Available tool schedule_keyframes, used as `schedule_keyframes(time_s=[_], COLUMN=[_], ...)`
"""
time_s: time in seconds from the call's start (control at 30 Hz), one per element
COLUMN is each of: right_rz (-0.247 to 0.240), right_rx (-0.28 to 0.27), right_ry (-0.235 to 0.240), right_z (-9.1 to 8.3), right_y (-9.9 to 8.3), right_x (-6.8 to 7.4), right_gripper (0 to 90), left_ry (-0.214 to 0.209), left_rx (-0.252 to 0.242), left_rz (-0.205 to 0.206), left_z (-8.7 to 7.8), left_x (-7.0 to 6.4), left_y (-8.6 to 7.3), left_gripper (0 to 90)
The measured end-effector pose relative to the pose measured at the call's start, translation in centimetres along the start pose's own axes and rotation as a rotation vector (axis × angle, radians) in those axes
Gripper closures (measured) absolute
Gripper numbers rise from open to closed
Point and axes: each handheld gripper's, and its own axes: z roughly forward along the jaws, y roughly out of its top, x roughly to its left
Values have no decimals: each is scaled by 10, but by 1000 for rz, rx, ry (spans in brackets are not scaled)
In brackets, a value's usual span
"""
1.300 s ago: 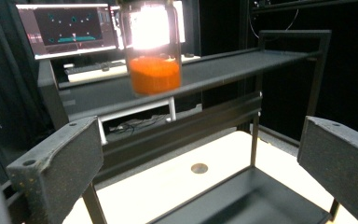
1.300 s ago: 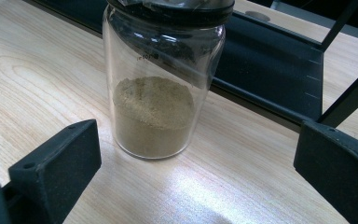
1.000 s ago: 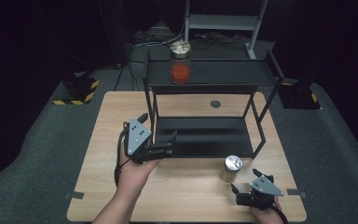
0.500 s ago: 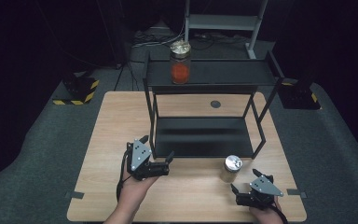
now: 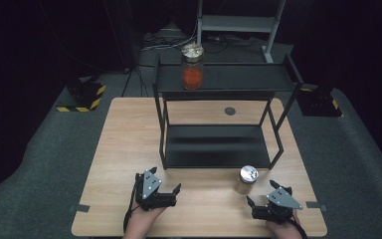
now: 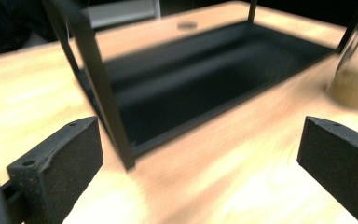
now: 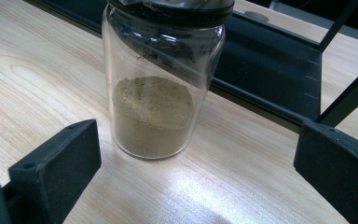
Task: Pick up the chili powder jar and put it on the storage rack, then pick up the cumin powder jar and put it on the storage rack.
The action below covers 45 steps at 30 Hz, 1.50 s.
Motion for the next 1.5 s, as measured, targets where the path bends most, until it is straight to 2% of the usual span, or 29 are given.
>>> schedule_keyframes(time_s=[0.13, 0.2, 0.27, 0.33, 0.5, 0.7, 0.97, 1.1, 1.27, 1.33, 1.5], right_rz=[7, 6, 2, 0, 0, 6, 31, 29, 29, 64, 72], right_rx=[0, 4, 6, 3, -2, -13, -29, -25, -62, -86, -112], right_ry=[-4, -5, -6, -7, -8, -22, -7, -5, 0, 18, 25], right_z=[0, 0, 1, 0, 0, 0, -2, -3, -6, -8, -11], right_y=[0, 1, 1, 1, 0, -2, -4, -4, -6, -6, 0], right_x=[0, 0, 1, 1, 1, 4, 2, 3, 4, 1, 4], right_gripper=[0, 0, 0, 0, 0, 0, 0, 0, 0, 0, 0], left_ry=[27, 34, 52, 57, 60, 75, 44, 45, 32, 32, 27], left_rx=[56, 77, 111, 98, 139, 123, 122, 119, 128, 126, 125], left_rz=[31, 29, 55, 74, 114, 98, 126, 142, 165, 169, 187], left_z=[3, 4, 4, 2, 3, -1, -1, -3, -2, -2, -3], left_x=[3, 5, 4, 3, -1, -2, 1, -2, -2, -2, -3], left_y=[-11, -16, -15, -18, -13, -17, -17, -18, -17, -17, -18], left_gripper=[4, 4, 4, 4, 4, 7, 7, 7, 7, 7, 7])
